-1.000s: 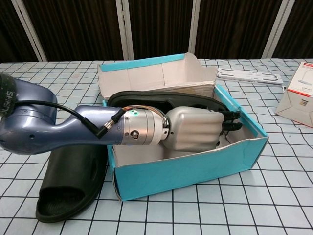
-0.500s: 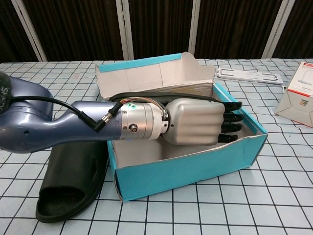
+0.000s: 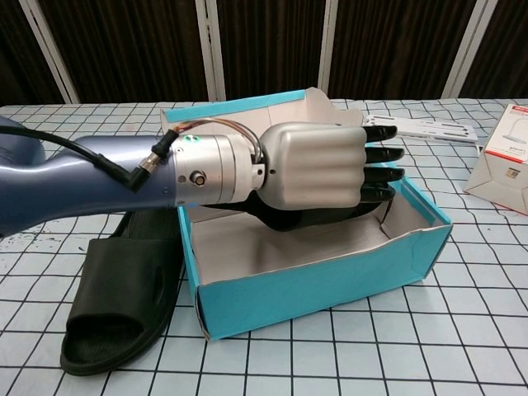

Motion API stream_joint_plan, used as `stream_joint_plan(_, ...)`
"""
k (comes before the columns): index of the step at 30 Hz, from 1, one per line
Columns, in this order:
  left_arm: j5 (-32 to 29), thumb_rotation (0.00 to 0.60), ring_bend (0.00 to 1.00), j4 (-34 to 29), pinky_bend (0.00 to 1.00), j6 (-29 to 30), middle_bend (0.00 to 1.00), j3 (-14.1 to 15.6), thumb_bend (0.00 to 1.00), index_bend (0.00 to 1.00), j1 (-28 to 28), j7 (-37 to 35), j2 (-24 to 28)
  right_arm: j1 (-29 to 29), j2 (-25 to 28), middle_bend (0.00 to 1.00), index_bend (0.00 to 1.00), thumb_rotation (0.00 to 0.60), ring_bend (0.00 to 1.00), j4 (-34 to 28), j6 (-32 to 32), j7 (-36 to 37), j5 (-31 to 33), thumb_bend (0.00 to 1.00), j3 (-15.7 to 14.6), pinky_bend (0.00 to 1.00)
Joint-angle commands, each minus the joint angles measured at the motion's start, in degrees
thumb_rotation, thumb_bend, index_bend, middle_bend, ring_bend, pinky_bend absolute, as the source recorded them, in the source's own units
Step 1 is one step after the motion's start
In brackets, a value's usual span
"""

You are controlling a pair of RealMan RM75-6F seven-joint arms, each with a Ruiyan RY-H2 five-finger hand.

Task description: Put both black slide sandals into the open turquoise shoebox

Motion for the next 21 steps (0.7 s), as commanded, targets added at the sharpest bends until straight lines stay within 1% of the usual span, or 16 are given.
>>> stream_joint_plan(1, -4.54, 0.537, 0.0, -5.92, 0.08, -0.29, 0.0, -1.29, 0.22, 0.0, 2.32, 5.96, 3.94, 0.01, -0.01, 0.21, 0.24, 0.6, 0.25, -0.06, 0.08, -0.08, -0.08, 0.23, 0.0, 0.21)
stream_joint_plan(5, -9.07, 0.53, 0.0, -10.75, 0.08, -0.29, 0.0, -1.78, 0.22, 0.0, 3.51, 11.25, 6.54, 0.0, -0.01, 0.21, 0.24, 0.6, 0.25, -0.24, 0.22, -0.22, -0.24, 0.23, -0.04, 0.21)
stream_joint_plan(12, -14.99, 0.539, 0.0, -17.34, 0.08, 1.23, 0.0, -1.3, 0.22, 0.0, 4.62, 14.58, 9.95, 0.1, -0.09, 0.21, 0.24, 0.6, 0.25, -0.26, 0.09, -0.47, -0.11, 0.23, 0.02, 0.21)
stream_joint_plan(17, -17.18, 0.542, 0.0, -19.52, 0.08, 1.73, 0.0, 0.01, 0.22, 0.0, 4.18, 16.97, 11.36, 0.19, -0.13, 0.21, 0.24, 0.6, 0.25, -0.36, -0.05, -0.77, -0.15, 0.23, -0.05, 0.21)
stream_joint_plan(21, -18.64, 0.548, 0.0, -19.65, 0.08, 2.5, 0.0, 0.97, 0.22, 0.0, 3.74, 18.31, 11.17, 0.16, -0.05, 0.21, 0.24, 0.6, 0.25, -0.47, 0.0, -0.84, -0.11, 0.23, -0.03, 0.21)
